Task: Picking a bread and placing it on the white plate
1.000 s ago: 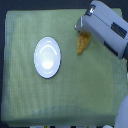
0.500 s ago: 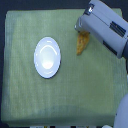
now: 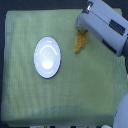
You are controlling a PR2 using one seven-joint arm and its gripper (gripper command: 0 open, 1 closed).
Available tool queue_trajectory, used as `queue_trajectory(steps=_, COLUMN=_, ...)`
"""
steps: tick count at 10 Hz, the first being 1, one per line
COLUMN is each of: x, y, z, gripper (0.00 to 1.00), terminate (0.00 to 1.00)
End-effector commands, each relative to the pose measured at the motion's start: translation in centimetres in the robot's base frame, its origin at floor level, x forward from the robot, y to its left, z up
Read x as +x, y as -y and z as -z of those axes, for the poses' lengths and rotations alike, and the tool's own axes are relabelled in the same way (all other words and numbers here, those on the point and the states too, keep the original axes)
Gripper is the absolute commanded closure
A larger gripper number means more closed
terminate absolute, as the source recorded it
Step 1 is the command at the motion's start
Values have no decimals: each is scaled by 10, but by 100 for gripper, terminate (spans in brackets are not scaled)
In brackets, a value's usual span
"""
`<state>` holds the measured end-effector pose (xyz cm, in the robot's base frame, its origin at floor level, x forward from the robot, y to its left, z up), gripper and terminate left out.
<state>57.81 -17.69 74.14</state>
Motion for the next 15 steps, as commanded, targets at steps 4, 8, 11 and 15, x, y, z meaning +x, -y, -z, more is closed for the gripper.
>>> queue_trajectory(steps=4, x=-3, y=-1, z=-18, gripper=100, terminate=0)
queue_trajectory(steps=8, x=-18, y=4, z=-71, gripper=100, terminate=0)
queue_trajectory(steps=11, x=-46, y=-12, z=-118, gripper=100, terminate=0)
queue_trajectory(steps=15, x=-82, y=-89, z=-146, gripper=100, terminate=0)
